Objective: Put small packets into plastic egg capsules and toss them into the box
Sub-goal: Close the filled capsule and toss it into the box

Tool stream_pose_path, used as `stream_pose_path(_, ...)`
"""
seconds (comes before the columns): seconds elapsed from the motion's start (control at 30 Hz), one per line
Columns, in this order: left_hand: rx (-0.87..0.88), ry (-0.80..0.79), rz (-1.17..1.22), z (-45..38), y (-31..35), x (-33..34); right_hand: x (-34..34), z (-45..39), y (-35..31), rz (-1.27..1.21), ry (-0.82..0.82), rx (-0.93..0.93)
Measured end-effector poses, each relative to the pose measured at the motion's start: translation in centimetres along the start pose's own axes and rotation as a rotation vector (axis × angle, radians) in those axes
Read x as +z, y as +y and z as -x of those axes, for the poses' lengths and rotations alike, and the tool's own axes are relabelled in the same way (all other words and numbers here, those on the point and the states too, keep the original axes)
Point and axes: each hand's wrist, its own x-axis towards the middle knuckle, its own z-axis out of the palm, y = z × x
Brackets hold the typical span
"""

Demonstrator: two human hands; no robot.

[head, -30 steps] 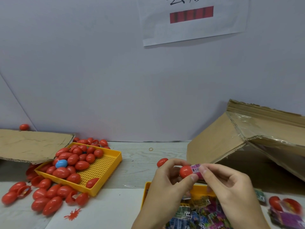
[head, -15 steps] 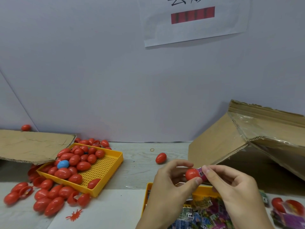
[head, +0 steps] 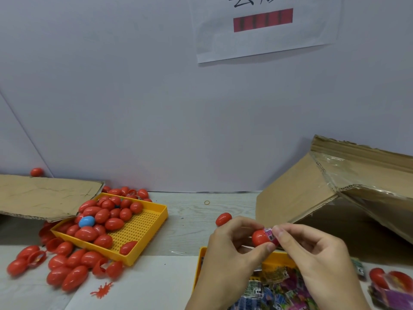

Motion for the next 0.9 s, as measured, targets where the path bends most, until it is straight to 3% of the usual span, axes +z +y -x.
stream_pose_path(0.63, 0.015, 0.061, 0.040, -0.1, -0.2, 0.3, -0.3, -0.2, 1.3, 0.092, -0.086, -0.198)
stream_pose_path(0.9, 0.018, 0.033, 0.085, -0.2, -0.4, 0.6, 1.0, 0.3, 1.3, 0.367, -0.037, -0.371)
